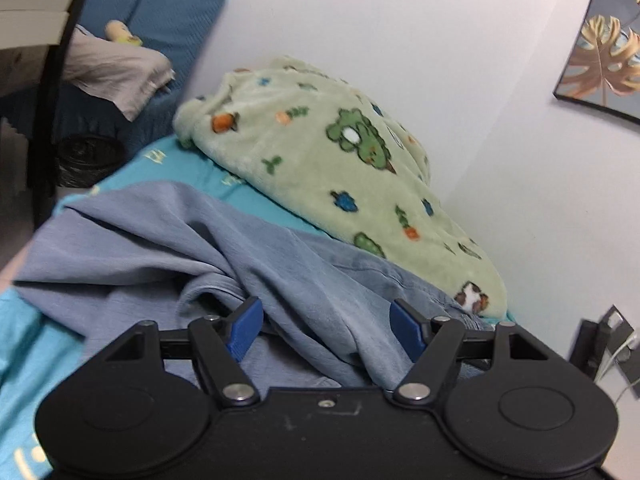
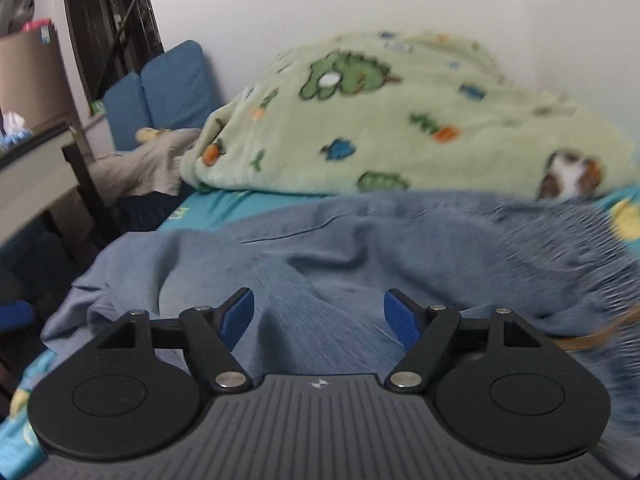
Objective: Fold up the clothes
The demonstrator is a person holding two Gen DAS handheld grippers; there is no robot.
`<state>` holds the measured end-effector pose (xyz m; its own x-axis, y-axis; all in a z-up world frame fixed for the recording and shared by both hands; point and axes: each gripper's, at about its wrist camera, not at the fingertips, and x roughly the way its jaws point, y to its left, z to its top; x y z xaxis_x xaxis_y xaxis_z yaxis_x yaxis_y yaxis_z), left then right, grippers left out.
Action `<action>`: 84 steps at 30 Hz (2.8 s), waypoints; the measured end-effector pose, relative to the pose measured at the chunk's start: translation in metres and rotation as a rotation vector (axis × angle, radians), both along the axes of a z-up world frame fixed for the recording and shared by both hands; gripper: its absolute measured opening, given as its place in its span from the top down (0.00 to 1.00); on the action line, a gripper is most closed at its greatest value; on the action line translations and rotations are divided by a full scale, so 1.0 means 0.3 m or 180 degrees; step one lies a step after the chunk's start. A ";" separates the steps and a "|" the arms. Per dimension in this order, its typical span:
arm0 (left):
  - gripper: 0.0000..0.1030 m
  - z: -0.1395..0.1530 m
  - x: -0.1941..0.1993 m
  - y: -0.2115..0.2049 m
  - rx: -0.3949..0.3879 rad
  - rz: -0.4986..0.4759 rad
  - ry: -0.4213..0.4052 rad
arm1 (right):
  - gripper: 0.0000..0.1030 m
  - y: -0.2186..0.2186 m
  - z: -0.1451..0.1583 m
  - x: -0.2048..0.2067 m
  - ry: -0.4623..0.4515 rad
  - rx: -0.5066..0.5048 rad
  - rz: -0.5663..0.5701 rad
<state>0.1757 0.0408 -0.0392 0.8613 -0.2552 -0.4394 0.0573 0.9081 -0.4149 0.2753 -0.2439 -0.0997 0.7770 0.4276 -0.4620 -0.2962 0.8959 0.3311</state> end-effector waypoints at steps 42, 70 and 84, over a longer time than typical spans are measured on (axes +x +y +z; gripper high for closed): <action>0.37 0.057 -0.163 0.027 0.0014 0.0054 -0.0076 | 0.27 -0.460 -0.130 -0.594 0.1237 0.1632 -0.2953; 0.37 0.015 -0.160 -0.049 0.0380 0.0062 -0.0176 | 0.79 -0.627 -0.123 -0.522 0.0635 0.1402 -0.3356; 0.36 0.079 -0.168 0.003 0.0252 0.0098 0.0016 | 0.35 -0.519 0.080 -0.600 -0.0165 0.0918 -0.3292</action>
